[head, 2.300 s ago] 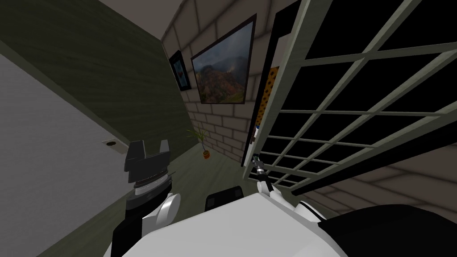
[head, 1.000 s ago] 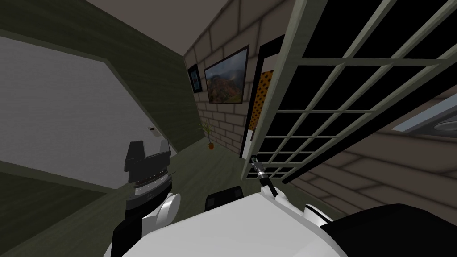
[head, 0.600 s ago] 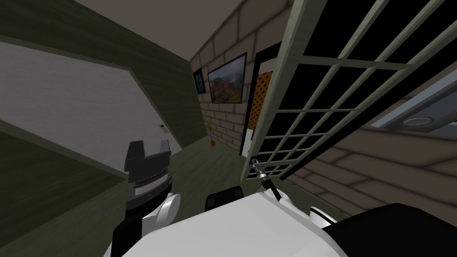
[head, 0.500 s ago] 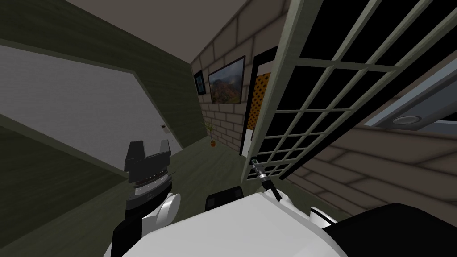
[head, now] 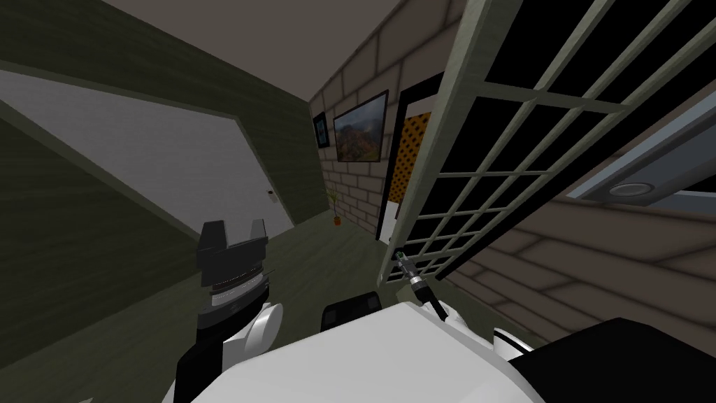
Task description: Pull the door open
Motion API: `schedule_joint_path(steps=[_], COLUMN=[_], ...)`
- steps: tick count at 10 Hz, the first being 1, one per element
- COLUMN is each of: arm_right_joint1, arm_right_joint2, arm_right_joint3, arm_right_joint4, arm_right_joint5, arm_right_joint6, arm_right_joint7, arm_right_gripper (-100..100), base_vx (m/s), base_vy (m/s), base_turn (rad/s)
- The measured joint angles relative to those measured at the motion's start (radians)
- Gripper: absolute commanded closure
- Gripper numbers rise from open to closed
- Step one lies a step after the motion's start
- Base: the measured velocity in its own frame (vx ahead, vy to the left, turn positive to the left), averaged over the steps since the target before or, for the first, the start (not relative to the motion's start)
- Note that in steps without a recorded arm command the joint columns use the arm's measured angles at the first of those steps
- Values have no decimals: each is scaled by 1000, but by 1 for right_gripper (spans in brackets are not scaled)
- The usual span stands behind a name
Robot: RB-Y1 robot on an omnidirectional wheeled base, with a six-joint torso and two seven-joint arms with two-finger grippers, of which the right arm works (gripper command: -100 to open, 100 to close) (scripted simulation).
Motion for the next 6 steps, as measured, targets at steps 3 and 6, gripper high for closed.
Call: schedule_joint_path(steps=[3,6], arm_right_joint1=[15,18], arm_right_joint2=[-20,-26], arm_right_joint3=[30,38], arm_right_joint4=[15,30], arm_right_joint5=[18,24], arm_right_joint6=[-45,-63], arm_right_joint7=[-33,-46], arm_right_gripper=[100,100], base_vx=[-177,-166], base_vy=[-38,-48], base_turn=[85,132])
